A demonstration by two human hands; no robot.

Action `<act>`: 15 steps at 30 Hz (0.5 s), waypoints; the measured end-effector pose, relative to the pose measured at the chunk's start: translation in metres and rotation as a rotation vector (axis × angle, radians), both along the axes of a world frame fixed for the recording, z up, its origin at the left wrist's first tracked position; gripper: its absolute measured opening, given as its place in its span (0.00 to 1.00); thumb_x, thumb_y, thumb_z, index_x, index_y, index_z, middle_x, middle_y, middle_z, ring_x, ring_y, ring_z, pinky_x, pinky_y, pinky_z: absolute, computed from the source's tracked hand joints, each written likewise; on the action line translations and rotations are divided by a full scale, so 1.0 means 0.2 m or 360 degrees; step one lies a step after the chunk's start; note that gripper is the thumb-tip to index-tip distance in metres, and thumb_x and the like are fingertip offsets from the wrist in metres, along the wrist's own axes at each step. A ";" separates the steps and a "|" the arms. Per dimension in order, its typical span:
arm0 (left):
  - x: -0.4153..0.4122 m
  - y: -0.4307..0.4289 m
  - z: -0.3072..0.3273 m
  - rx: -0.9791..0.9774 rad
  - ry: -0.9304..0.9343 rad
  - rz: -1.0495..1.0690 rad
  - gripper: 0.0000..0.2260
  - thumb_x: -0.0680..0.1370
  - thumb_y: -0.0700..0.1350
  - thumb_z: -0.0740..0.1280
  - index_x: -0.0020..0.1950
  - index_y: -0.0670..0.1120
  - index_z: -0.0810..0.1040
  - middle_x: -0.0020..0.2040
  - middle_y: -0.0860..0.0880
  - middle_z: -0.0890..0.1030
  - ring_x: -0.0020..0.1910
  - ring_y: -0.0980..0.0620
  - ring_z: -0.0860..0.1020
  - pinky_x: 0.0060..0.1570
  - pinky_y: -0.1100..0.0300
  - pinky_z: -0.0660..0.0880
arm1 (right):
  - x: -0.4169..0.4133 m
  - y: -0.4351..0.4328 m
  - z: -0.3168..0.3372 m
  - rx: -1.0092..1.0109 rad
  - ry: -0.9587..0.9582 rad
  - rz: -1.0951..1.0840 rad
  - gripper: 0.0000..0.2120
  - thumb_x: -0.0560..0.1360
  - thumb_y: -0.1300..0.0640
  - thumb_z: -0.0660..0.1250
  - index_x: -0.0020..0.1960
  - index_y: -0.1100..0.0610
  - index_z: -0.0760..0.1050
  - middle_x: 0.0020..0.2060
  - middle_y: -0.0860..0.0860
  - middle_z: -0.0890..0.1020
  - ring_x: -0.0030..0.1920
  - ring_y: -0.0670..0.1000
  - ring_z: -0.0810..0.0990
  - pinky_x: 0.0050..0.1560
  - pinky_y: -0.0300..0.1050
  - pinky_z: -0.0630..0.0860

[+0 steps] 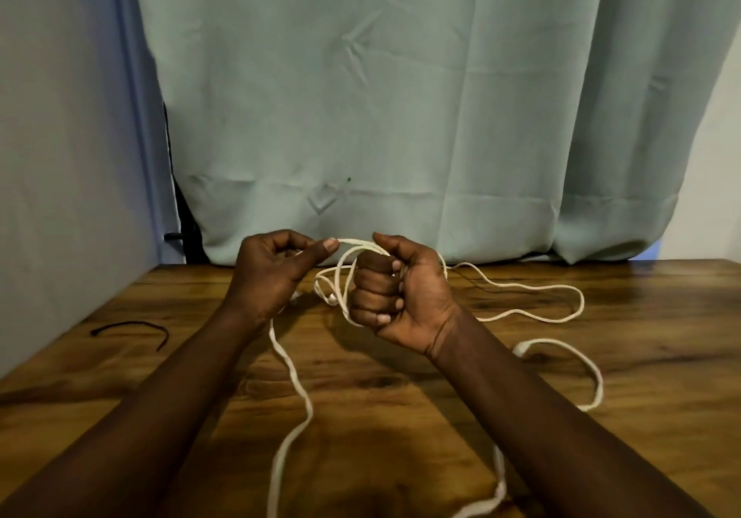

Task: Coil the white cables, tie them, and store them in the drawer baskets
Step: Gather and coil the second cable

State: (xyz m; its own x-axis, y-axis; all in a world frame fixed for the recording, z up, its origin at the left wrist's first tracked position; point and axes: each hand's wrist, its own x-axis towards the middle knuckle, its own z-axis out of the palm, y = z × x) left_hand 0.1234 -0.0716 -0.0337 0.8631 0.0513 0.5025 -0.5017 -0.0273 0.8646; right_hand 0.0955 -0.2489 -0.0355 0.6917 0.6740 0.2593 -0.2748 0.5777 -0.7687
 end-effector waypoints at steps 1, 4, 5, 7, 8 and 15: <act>0.00 -0.02 -0.01 0.0034 0.0081 -0.0051 0.13 0.73 0.49 0.77 0.43 0.38 0.84 0.31 0.38 0.80 0.29 0.49 0.74 0.34 0.58 0.71 | 0.01 -0.01 0.00 0.0066 0.0007 -0.0121 0.20 0.80 0.49 0.53 0.30 0.48 0.57 0.22 0.46 0.55 0.21 0.47 0.53 0.25 0.38 0.55; 0.00 -0.06 -0.05 0.0089 0.0426 -0.0216 0.06 0.79 0.42 0.72 0.46 0.39 0.82 0.25 0.50 0.74 0.19 0.59 0.66 0.23 0.68 0.61 | 0.03 -0.08 0.03 0.0323 0.0080 -0.0549 0.20 0.76 0.52 0.55 0.26 0.49 0.61 0.20 0.46 0.55 0.18 0.47 0.54 0.24 0.37 0.56; 0.00 -0.06 -0.05 0.0067 0.0548 -0.0322 0.04 0.79 0.41 0.71 0.48 0.40 0.81 0.26 0.50 0.73 0.19 0.60 0.64 0.20 0.70 0.58 | 0.04 -0.13 0.04 0.0414 0.0119 -0.0706 0.19 0.75 0.53 0.56 0.25 0.50 0.62 0.19 0.46 0.57 0.17 0.47 0.56 0.24 0.37 0.56; -0.01 -0.05 -0.05 0.0007 0.0704 -0.0539 0.02 0.80 0.39 0.69 0.50 0.41 0.79 0.30 0.48 0.73 0.19 0.60 0.62 0.18 0.70 0.55 | 0.06 -0.21 0.05 0.0549 0.0219 -0.0975 0.21 0.75 0.55 0.54 0.23 0.50 0.61 0.18 0.46 0.58 0.16 0.46 0.58 0.23 0.36 0.56; -0.02 -0.05 -0.05 0.0024 0.0717 -0.0592 0.01 0.80 0.38 0.68 0.50 0.41 0.79 0.32 0.47 0.73 0.20 0.60 0.61 0.18 0.70 0.55 | 0.07 -0.24 0.05 0.0585 0.0276 -0.1083 0.24 0.78 0.55 0.51 0.23 0.50 0.61 0.17 0.46 0.58 0.16 0.46 0.58 0.23 0.35 0.55; -0.03 -0.11 -0.10 0.1637 -0.0390 0.0180 0.05 0.78 0.47 0.70 0.53 0.54 0.84 0.46 0.53 0.85 0.46 0.52 0.81 0.41 0.58 0.72 | 0.11 -0.28 -0.01 0.0431 0.0331 -0.1490 0.29 0.83 0.50 0.50 0.22 0.50 0.62 0.18 0.45 0.58 0.16 0.45 0.56 0.21 0.32 0.54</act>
State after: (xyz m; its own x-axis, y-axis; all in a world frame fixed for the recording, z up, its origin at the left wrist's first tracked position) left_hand 0.1180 -0.0944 -0.0541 0.7490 -0.4233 0.5096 -0.6079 -0.7450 0.2747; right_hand 0.1165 -0.3057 -0.0369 0.9634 -0.2304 0.1368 0.2669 0.7792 -0.5671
